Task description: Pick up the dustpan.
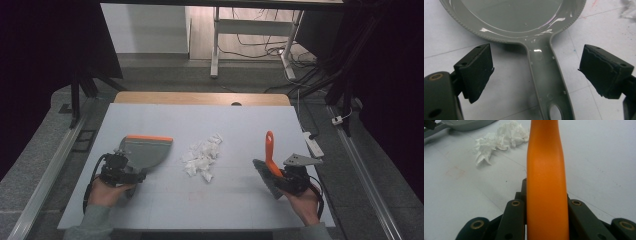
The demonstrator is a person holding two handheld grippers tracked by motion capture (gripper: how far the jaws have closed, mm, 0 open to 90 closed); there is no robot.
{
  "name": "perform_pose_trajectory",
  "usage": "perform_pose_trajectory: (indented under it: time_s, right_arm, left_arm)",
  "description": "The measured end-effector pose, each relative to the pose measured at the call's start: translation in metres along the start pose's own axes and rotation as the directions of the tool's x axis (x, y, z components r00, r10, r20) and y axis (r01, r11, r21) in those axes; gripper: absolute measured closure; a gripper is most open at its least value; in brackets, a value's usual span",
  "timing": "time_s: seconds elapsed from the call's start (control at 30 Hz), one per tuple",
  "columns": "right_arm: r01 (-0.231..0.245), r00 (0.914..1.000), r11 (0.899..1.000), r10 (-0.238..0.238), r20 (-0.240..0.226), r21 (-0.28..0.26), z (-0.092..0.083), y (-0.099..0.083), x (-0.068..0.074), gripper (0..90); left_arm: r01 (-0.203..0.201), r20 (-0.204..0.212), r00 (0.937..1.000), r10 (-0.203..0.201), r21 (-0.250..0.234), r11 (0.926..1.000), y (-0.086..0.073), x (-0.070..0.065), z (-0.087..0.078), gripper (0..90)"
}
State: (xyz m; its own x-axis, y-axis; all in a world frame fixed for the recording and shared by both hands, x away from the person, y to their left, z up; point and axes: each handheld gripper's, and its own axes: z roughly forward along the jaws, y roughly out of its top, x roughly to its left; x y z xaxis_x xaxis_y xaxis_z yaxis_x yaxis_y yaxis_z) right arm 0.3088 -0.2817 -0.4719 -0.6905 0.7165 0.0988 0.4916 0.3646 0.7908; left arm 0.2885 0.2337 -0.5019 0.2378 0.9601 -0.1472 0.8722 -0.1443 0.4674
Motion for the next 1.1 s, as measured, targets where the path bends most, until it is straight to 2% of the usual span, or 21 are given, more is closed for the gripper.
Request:
perform_pose_trajectory:
  time_s: [0.13,0.27,0.37,0.43,0.7,1.1]
  right_arm:
    - [0.004,1.0,1.0,-0.004,0.002,0.004,0.001,0.0,0.001,76.2]
    - [0.004,1.0,1.0,-0.004,0.003,0.007,0.001,0.0,0.0,76.2]
    - [0.006,1.0,1.0,-0.006,0.004,0.01,0.001,-0.001,0.0,76.2]
    - [0.011,0.9999,1.0,-0.011,0.008,0.01,0.001,0.0,0.001,76.2]
    - [0.005,0.9999,1.0,-0.005,0.015,0.008,0.0,-0.001,-0.001,76.2]
    - [0.005,0.9998,1.0,-0.005,0.02,0.015,0.001,-0.001,-0.001,76.2]
  left_arm:
    - [0.007,0.001,1.0,-0.007,0.034,0.9994,-0.001,0.001,0.008,12.7]
    - [0.017,-0.001,0.9999,-0.017,0.045,0.9989,-0.002,0.003,0.014,14.7]
    - [0.026,0.011,0.9996,-0.026,0.035,0.999,-0.002,0.003,0.017,17.6]
    - [0.03,0.026,0.9992,-0.031,0.023,0.9993,-0.002,0.004,0.017,24.9]
    - [0.055,0.058,0.9968,-0.055,0.0,0.9985,-0.002,0.009,0.018,37.9]
    - [0.079,0.099,0.9922,-0.077,-0.019,0.9967,-0.003,0.012,0.023,45.1]
